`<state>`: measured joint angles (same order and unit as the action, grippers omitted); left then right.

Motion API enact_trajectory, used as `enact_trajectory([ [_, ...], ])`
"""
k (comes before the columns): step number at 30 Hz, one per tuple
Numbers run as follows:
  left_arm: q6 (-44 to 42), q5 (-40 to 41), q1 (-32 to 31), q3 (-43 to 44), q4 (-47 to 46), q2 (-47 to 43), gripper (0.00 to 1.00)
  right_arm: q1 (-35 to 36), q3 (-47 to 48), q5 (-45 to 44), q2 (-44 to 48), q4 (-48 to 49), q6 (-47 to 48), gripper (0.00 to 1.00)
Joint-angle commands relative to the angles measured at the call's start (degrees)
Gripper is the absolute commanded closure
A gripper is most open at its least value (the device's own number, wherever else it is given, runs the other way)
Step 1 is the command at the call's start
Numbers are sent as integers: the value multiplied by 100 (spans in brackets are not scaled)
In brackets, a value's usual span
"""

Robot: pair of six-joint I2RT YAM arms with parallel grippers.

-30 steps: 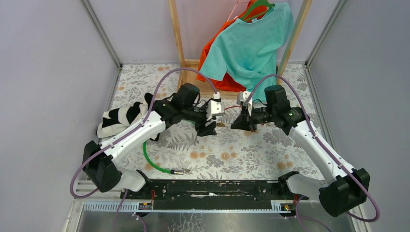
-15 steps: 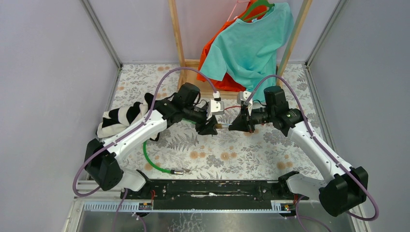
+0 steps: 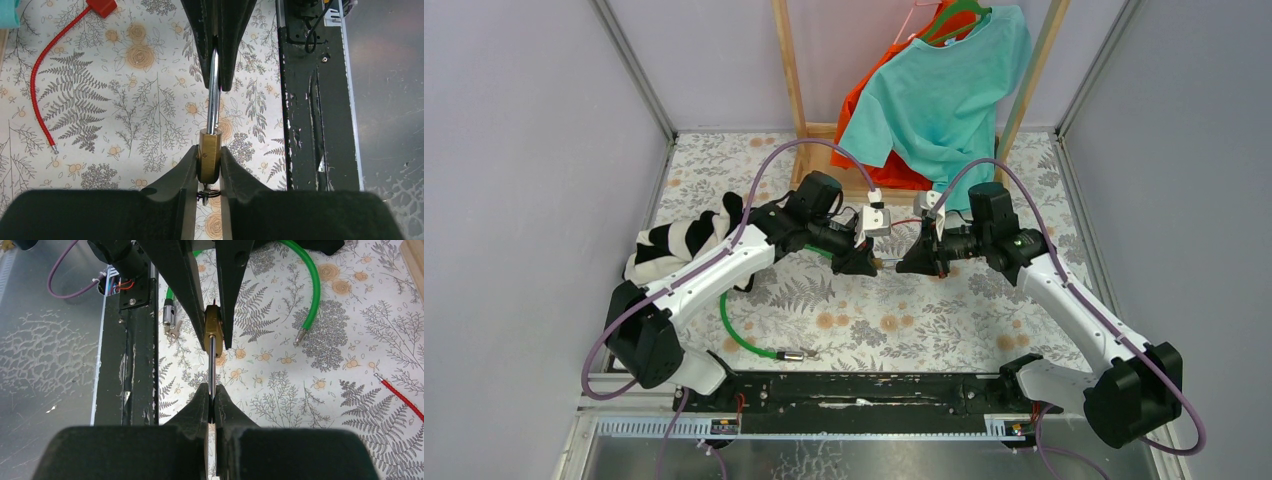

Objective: Lock with the key
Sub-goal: Lock the lock.

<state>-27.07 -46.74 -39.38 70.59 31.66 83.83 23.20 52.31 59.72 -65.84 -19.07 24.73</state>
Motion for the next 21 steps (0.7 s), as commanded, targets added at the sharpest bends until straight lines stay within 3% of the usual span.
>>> enact_trajectory([
  [1, -25, -57, 17, 92, -274, 24, 82, 21, 27, 371, 152, 395, -219, 100],
  [8, 4, -103, 5, 120, -274, 113, 99, 23, -52, 657, 19, 830, -806, 100],
  [21, 210, 63, -59, 86, -538, 88, 100, 35, -170, 668, -95, 1268, -1410, 100],
])
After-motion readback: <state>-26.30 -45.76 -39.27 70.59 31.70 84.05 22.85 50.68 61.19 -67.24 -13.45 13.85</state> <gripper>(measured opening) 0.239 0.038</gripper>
